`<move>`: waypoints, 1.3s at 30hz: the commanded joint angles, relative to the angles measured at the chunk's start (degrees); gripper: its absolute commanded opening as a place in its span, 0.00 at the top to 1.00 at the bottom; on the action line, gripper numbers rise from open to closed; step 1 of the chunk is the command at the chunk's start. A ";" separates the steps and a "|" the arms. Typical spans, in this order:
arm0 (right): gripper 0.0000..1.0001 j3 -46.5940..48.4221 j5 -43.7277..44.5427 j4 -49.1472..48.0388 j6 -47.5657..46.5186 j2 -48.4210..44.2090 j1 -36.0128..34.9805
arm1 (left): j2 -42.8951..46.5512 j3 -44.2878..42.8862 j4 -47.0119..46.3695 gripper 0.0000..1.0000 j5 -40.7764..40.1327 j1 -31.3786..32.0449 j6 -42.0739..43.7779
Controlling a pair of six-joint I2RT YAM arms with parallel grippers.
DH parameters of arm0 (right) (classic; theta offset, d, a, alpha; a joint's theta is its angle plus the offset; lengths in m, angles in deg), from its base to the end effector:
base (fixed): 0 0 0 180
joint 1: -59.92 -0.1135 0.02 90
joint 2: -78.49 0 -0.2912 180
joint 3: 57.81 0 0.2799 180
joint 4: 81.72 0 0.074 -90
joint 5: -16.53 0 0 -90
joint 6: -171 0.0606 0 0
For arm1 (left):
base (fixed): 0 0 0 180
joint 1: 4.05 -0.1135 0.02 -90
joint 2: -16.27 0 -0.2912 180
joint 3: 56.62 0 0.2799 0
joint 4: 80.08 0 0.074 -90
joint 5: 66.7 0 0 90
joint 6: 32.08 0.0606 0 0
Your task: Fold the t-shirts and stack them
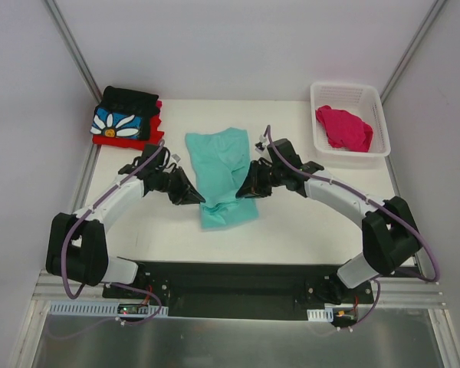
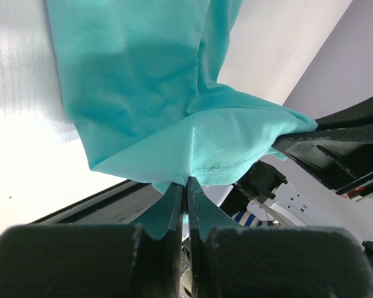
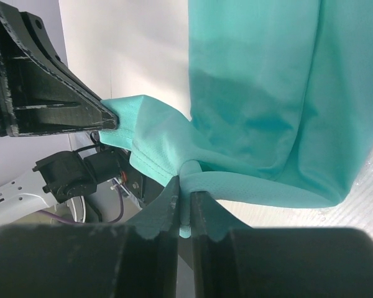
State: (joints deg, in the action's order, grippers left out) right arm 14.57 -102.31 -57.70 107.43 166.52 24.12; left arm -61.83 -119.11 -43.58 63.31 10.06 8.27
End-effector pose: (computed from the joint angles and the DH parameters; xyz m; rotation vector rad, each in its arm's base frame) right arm 0.2889 0.2444 0.2479 -0.4858 2.3722 1.1128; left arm 0.2848 -0.1118 0.2281 -0.4926 2.6202 -1.2975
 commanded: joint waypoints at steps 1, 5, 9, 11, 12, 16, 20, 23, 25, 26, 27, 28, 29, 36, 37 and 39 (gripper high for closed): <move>0.89 4.76 -1.57 1.54 -1.82 0.48 0.81 | -0.91 -2.45 -0.56 1.00 1.56 -0.75 2.10; 0.89 6.52 -1.92 2.25 -2.27 1.53 1.68 | -2.40 -3.85 -0.48 1.00 1.65 -1.45 2.71; 0.89 8.63 -2.45 2.69 -2.97 3.72 2.65 | -5.29 -5.96 -0.56 1.00 1.74 -1.80 3.24; 0.89 9.51 -3.15 2.78 -3.41 4.87 3.01 | -6.44 -6.75 -0.48 1.00 1.56 -2.07 3.68; 0.89 10.04 -3.41 3.12 -3.58 5.31 3.62 | -7.75 -7.72 -0.48 1.00 1.56 -2.15 3.86; 0.89 13.19 -4.64 3.65 -4.37 8.46 5.03 | -11.27 -10.18 -0.48 1.00 1.47 -3.29 5.35; 0.89 15.75 -5.79 4.27 -4.90 11.28 6.43 | -14.35 -12.47 -0.48 1.00 1.39 -4.17 5.96; 0.89 17.76 -6.31 4.71 -5.25 13.39 6.96 | -16.11 -14.14 -0.48 1.00 1.21 -4.79 6.23; 0.89 18.56 -6.84 4.97 -5.69 14.53 7.23 | -17.43 -15.37 -0.48 1.00 1.48 -5.06 6.32; 0.89 19.52 -7.10 5.23 -5.61 15.06 7.40 | -17.78 -15.72 -0.48 1.00 1.48 -5.14 6.32; 0.89 19.88 -7.46 5.24 -5.61 16.11 7.58 | -18.57 -16.42 -0.48 1.00 1.56 -5.14 6.32; 0.89 20.32 -7.98 5.32 -5.69 16.64 7.49 | -19.01 -16.69 -0.48 1.00 1.56 -5.23 6.32; 0.89 20.76 -7.99 5.41 -5.78 17.00 7.58 | -19.36 -16.86 -0.48 1.00 1.56 -5.23 6.32; 0.89 21.99 -8.86 5.41 -5.87 19.55 7.58 | -22.96 -18.18 -0.56 1.00 1.56 -5.23 6.49; 0.89 21.91 -8.69 5.41 -5.96 19.64 7.49 | -23.23 -18.18 -0.48 1.00 1.65 -5.23 6.58; 0.83 22.08 -8.78 5.41 -6.31 19.81 7.49 | -23.85 -18.18 -0.65 1.00 1.48 -5.23 6.67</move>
State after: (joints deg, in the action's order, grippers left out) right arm 34.00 -109.15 -52.76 102.54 186.28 31.56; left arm -84.80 -135.46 -44.30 63.79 5.23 13.45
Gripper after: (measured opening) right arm 0.148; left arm 0.010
